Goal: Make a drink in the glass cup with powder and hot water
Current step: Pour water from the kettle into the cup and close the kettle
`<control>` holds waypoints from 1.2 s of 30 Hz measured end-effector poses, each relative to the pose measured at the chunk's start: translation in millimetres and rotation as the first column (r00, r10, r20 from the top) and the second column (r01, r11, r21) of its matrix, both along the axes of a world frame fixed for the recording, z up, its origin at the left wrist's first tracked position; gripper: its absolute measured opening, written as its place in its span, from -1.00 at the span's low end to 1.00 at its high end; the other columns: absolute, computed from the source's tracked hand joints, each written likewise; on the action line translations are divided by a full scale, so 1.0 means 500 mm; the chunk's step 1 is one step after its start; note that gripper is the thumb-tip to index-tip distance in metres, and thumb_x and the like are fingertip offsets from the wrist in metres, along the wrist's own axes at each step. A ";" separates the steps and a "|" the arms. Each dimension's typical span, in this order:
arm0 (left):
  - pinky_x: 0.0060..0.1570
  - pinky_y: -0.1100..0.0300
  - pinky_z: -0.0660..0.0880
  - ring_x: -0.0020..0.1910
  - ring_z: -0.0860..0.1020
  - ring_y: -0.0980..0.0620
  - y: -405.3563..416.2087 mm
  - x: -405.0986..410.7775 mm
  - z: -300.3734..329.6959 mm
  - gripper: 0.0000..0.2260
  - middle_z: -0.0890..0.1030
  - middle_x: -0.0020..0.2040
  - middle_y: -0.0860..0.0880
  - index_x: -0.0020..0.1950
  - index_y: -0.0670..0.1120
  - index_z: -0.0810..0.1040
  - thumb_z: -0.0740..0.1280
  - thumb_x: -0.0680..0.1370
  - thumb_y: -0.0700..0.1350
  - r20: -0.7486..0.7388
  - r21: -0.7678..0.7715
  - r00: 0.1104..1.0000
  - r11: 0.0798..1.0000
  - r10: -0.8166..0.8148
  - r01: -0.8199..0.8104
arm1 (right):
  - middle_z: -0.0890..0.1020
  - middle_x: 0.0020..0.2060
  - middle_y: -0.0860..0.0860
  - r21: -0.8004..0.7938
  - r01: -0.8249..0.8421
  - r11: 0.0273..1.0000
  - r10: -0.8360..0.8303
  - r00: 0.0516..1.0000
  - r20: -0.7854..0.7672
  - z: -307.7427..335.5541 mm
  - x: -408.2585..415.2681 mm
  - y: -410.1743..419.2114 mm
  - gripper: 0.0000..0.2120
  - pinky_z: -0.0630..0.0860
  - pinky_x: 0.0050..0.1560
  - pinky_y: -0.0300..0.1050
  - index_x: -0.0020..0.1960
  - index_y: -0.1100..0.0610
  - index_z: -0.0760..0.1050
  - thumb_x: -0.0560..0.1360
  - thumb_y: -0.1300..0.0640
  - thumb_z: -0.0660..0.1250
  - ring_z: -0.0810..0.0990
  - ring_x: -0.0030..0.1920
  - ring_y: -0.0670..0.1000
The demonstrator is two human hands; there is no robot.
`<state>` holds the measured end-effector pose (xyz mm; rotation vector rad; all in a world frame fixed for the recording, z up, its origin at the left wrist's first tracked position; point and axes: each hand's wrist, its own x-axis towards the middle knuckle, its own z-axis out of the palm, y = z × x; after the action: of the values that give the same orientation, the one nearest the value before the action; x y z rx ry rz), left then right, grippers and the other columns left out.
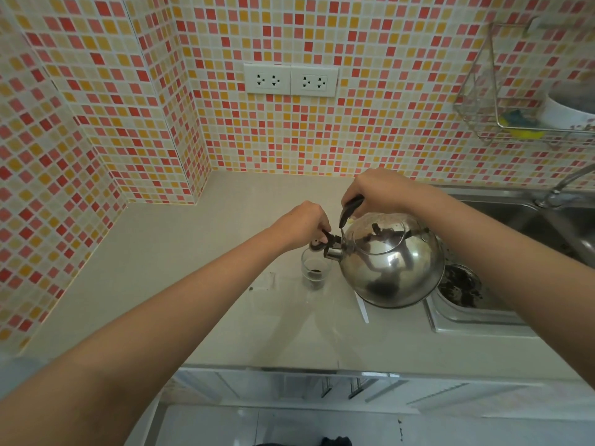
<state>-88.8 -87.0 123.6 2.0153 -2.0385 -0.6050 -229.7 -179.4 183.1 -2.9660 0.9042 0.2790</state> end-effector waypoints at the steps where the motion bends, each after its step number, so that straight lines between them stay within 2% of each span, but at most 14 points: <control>1: 0.09 0.13 0.50 0.08 0.60 -0.11 0.000 0.001 0.000 -0.72 0.64 0.15 -0.18 0.21 -0.22 0.60 0.38 0.50 -0.25 0.000 -0.001 1.000 1.000 0.000 0.000 | 0.69 -0.19 -0.06 0.001 0.000 1.000 0.000 1.000 -0.001 0.000 0.001 0.000 -0.84 0.55 -0.18 -0.04 -0.01 -0.02 0.64 0.41 0.06 0.45 0.60 -0.16 0.03; 6: -0.01 0.20 0.46 0.06 0.60 -0.10 -0.001 0.004 -0.002 -0.73 0.65 0.13 -0.17 0.19 -0.21 0.61 0.38 0.49 -0.25 0.003 -0.010 1.000 1.000 0.000 0.000 | 0.70 -0.19 -0.02 -0.002 -0.005 1.000 0.005 1.000 -0.012 0.004 0.007 0.004 -0.83 0.57 -0.15 0.00 -0.01 0.02 0.65 0.40 0.07 0.45 0.61 -0.17 0.05; 12: 0.03 0.17 0.48 0.06 0.60 -0.11 -0.002 0.005 -0.005 -0.72 0.64 0.14 -0.16 0.19 -0.21 0.61 0.39 0.49 -0.26 -0.001 -0.016 1.000 1.000 0.008 -0.008 | 0.71 -0.18 0.01 -0.005 -0.014 1.000 0.014 1.000 -0.021 0.007 0.012 0.003 -0.83 0.57 -0.13 0.02 -0.01 0.05 0.65 0.40 0.09 0.45 0.62 -0.16 0.07; 20: 0.00 0.20 0.45 0.07 0.60 -0.11 -0.003 0.004 -0.006 -0.73 0.64 0.14 -0.17 0.19 -0.21 0.61 0.38 0.49 -0.26 0.001 -0.010 1.000 1.000 -0.004 0.004 | 0.71 -0.19 0.01 -0.018 -0.025 1.000 0.024 0.999 -0.026 0.000 0.014 -0.004 -0.84 0.55 -0.18 -0.01 -0.03 0.05 0.65 0.39 0.07 0.45 0.62 -0.18 0.06; 26: -0.04 0.22 0.44 0.05 0.60 -0.10 -0.007 0.001 -0.007 -0.74 0.65 0.13 -0.16 0.18 -0.21 0.62 0.38 0.49 -0.26 0.003 -0.018 1.000 1.000 -0.008 0.008 | 0.71 -0.17 0.02 -0.016 -0.016 1.000 0.015 1.000 -0.027 -0.001 0.012 -0.011 -0.82 0.58 -0.12 0.05 -0.01 0.05 0.65 0.39 0.07 0.45 0.62 -0.16 0.06; 36: 0.00 0.17 0.49 0.03 0.61 -0.10 -0.016 -0.001 -0.011 -0.74 0.66 0.11 -0.16 0.17 -0.20 0.62 0.39 0.49 -0.25 0.008 -0.023 1.000 1.000 -0.019 0.019 | 0.70 -0.21 0.00 -0.012 -0.013 1.000 0.012 0.999 -0.045 0.000 0.012 -0.020 -0.85 0.52 -0.20 -0.05 -0.03 0.05 0.66 0.40 0.09 0.45 0.60 -0.21 0.05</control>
<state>-89.5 -95.2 118.1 1.9900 -2.0618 -0.5755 -223.8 -189.3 183.2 -2.9896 0.8952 0.3434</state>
